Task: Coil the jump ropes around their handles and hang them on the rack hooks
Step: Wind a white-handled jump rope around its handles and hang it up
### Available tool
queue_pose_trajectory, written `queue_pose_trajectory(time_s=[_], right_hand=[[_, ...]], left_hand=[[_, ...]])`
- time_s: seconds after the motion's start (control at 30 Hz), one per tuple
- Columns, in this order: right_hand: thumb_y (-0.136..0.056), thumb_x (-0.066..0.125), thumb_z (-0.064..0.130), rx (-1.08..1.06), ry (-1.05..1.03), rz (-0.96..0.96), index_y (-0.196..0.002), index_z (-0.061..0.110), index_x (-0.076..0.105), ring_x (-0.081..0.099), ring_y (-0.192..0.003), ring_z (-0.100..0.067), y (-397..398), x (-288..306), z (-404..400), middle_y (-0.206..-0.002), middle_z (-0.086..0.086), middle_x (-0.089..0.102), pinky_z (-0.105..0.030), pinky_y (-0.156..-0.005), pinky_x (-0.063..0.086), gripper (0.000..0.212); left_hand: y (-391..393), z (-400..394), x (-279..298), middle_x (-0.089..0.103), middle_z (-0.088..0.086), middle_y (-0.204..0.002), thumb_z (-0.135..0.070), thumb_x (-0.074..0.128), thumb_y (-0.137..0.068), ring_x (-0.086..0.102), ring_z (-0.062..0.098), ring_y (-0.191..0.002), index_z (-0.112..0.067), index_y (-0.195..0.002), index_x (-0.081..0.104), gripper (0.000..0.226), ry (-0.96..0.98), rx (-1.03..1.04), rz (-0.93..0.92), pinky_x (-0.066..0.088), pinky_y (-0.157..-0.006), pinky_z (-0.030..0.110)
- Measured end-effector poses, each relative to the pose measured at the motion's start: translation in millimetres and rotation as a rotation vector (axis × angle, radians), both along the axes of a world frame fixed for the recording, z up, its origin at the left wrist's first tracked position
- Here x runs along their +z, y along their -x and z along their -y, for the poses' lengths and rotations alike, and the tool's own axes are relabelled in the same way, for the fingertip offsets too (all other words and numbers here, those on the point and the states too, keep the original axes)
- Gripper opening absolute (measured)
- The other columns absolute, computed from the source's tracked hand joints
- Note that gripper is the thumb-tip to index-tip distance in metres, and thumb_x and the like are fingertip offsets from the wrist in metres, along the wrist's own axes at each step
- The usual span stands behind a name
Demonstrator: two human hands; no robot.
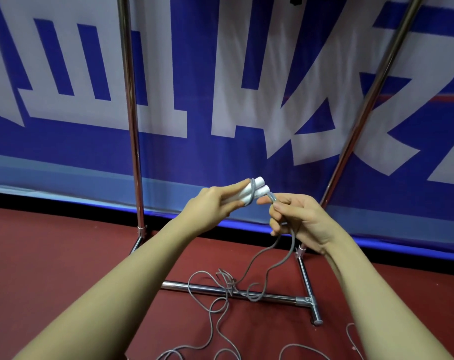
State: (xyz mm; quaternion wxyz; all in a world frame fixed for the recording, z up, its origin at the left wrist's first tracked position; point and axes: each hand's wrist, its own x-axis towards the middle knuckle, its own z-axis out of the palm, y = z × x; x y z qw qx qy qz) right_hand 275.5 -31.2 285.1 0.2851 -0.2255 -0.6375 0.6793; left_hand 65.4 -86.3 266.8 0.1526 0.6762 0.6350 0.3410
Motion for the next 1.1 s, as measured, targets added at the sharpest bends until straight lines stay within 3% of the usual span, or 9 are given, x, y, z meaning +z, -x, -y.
queue_pose_trajectory(time_s=[0.13,0.27,0.47,0.57,0.67,0.8,0.9,1.0,1.1], right_hand=[[-0.093,0.057,0.007,-0.071,-0.178,0.15,-0.095,-0.003,0.065,0.043,-0.048,-0.008,2,-1,-1,-0.06,0.0,0.052,-0.018,-0.046,0.036,0.013],[-0.097,0.052,0.009,-0.249,-0.364,0.298,-0.078,0.002,0.067,0.039,-0.051,-0.011,1,3,-4,-0.055,0.002,0.046,-0.018,-0.047,0.035,0.025],[-0.095,0.057,0.023,-0.411,-0.476,0.318,-0.062,0.016,0.063,0.03,-0.058,-0.02,-2,1,-10,-0.058,-0.004,0.038,-0.025,-0.05,0.028,0.034],[-0.094,0.059,0.026,-0.442,-0.443,0.285,-0.055,0.019,0.058,0.031,-0.051,-0.014,-4,3,-10,-0.056,-0.003,0.037,-0.023,-0.049,0.03,0.04],[-0.093,0.06,0.026,-0.48,-0.363,0.191,-0.054,0.019,0.056,0.036,-0.053,-0.012,-5,5,-9,-0.056,-0.001,0.042,-0.024,-0.052,0.032,0.04],[-0.091,0.061,0.019,-0.506,-0.228,0.016,-0.066,0.016,0.063,0.05,-0.057,-0.012,-6,10,-9,-0.058,0.004,0.058,-0.025,-0.056,0.041,0.026],[-0.088,0.055,0.01,-0.487,-0.148,-0.08,-0.075,0.015,0.057,0.043,-0.052,-0.01,-4,8,-7,-0.055,0.006,0.052,-0.02,-0.045,0.037,0.014],[-0.1,0.039,0.006,-0.43,-0.059,-0.137,-0.08,0.013,0.054,0.032,-0.044,-0.007,3,-2,-7,-0.052,0.007,0.045,-0.021,-0.045,0.031,0.026],[-0.102,0.037,0.009,-0.29,-0.013,-0.127,-0.086,0.009,0.054,0.028,-0.044,-0.008,7,-6,-7,-0.056,0.003,0.044,-0.02,-0.044,0.03,0.024]], left_hand=[[4,5,5,0.051,-0.028,-0.079,-0.047,0.053,-0.095,0.048,0.012,-0.084,-0.061,-0.136,0.036,0.046,0.146,-0.06,-0.161,0.046,-0.086,0.036],[7,6,6,0.057,-0.033,-0.08,-0.038,0.057,-0.093,0.052,0.005,-0.074,-0.063,-0.132,0.039,0.05,0.196,-0.16,-0.189,0.05,-0.089,0.039],[-11,11,10,0.072,-0.006,-0.098,-0.04,0.06,-0.085,0.053,0.018,-0.072,-0.068,-0.122,0.042,0.049,0.162,-0.232,-0.134,0.051,-0.075,0.036],[-17,18,16,0.073,-0.003,-0.102,-0.041,0.061,-0.08,0.055,0.012,-0.072,-0.074,-0.113,0.046,0.049,0.164,-0.3,-0.023,0.052,-0.075,0.034],[-28,22,22,0.067,-0.007,-0.077,-0.024,0.068,-0.087,0.045,0.007,-0.057,-0.053,-0.121,0.059,0.045,0.128,-0.345,0.145,0.042,-0.056,0.019],[-36,25,33,0.059,-0.011,-0.063,-0.012,0.07,-0.087,0.044,0.008,-0.051,-0.04,-0.12,0.065,0.043,0.042,-0.341,0.323,0.039,-0.051,0.018],[-42,25,37,0.061,-0.013,-0.057,-0.008,0.07,-0.086,0.047,0.004,-0.045,-0.028,-0.121,0.066,0.04,-0.026,-0.293,0.416,0.037,-0.048,0.015],[-41,22,39,0.061,-0.007,-0.059,-0.005,0.068,-0.087,0.048,0.003,-0.043,-0.028,-0.12,0.065,0.04,-0.086,-0.247,0.527,0.035,-0.045,0.015],[-35,16,35,0.059,-0.001,-0.062,-0.012,0.068,-0.089,0.042,0.005,-0.046,-0.03,-0.125,0.064,0.04,-0.12,-0.168,0.562,0.033,-0.047,0.018]])
